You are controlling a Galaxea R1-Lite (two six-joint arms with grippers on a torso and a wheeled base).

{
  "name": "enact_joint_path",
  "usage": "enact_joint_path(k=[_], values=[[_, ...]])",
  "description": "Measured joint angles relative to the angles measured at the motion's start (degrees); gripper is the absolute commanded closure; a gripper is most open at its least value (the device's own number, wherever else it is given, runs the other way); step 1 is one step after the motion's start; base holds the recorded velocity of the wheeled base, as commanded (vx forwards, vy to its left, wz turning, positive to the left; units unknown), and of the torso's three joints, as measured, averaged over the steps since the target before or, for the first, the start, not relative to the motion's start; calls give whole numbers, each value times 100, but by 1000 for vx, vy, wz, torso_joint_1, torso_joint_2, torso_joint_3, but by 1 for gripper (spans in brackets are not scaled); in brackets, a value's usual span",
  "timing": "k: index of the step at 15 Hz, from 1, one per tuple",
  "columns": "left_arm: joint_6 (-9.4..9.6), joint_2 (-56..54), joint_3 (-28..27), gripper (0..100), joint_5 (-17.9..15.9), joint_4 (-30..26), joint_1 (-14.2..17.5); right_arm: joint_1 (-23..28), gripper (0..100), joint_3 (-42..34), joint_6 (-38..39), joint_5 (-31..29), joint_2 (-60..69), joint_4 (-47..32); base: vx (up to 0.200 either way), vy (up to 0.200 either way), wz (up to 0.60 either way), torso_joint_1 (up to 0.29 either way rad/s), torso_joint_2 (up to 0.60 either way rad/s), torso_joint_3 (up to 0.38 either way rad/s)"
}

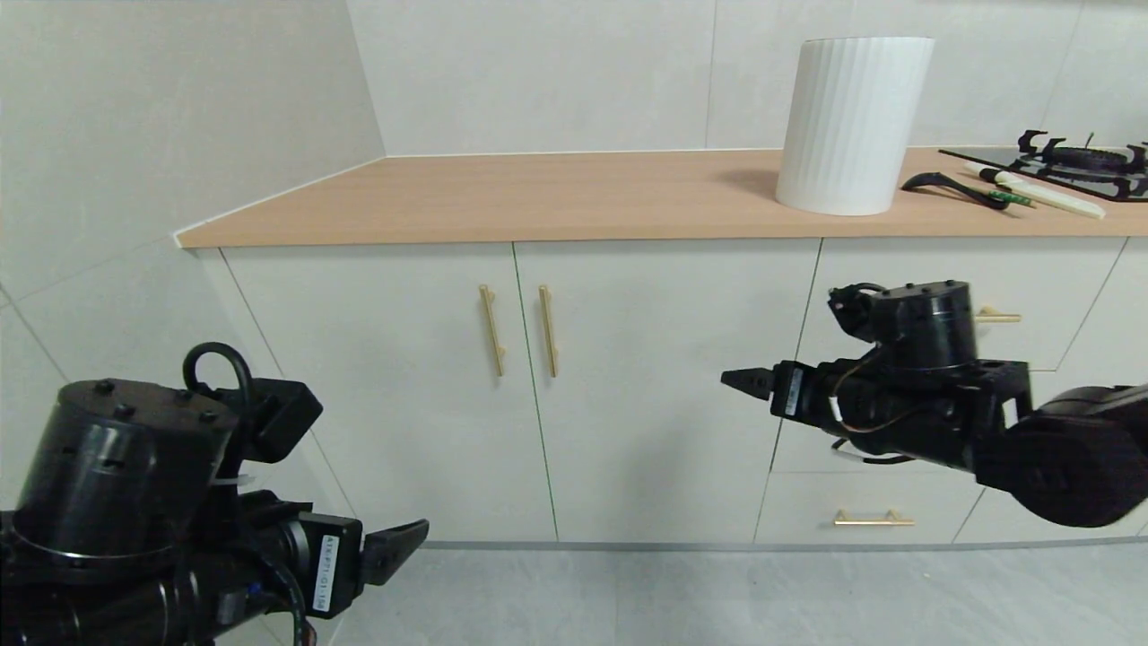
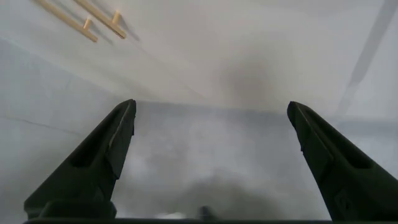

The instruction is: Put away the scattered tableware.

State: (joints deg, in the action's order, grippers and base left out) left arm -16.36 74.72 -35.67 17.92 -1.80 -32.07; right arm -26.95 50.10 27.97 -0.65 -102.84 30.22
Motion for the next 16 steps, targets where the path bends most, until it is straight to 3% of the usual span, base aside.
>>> enact_joint_path(k=[3, 5, 7, 10, 11, 13, 16], values=[[41, -457, -2, 0, 74, 4, 138, -22, 0, -619, -695, -483, 1178, -67, 0, 0, 0, 0, 0, 0], [233, -925, 80, 0, 249, 0, 272, -5, 0, -958, -991, -817, 2100, -312, 0, 0, 0, 0, 0, 0], [711, -1609, 243, 0, 389, -9, 433, 78, 0, -1306, -1291, -1008, 3193, -635, 0, 0, 0, 0, 0, 0], [1751, -3001, 544, 0, 449, -22, 868, 354, 0, -1709, -1642, -1131, 5007, -1378, 0, 0, 0, 0, 0, 0], [2003, -3500, 613, 0, 457, -22, 1063, 518, 0, -1769, -1768, -1158, 5654, -1727, 0, 0, 0, 0, 0, 0], [2344, -4496, 696, 0, 463, -27, 1540, 916, 0, -1825, -2086, -1184, 6797, -2294, 0, 0, 0, 0, 0, 0], [2538, -5675, 740, 0, 457, -79, 2141, 1519, 0, -1821, -2573, -1202, 8281, -3134, 0, 0, 0, 0, 0, 0]])
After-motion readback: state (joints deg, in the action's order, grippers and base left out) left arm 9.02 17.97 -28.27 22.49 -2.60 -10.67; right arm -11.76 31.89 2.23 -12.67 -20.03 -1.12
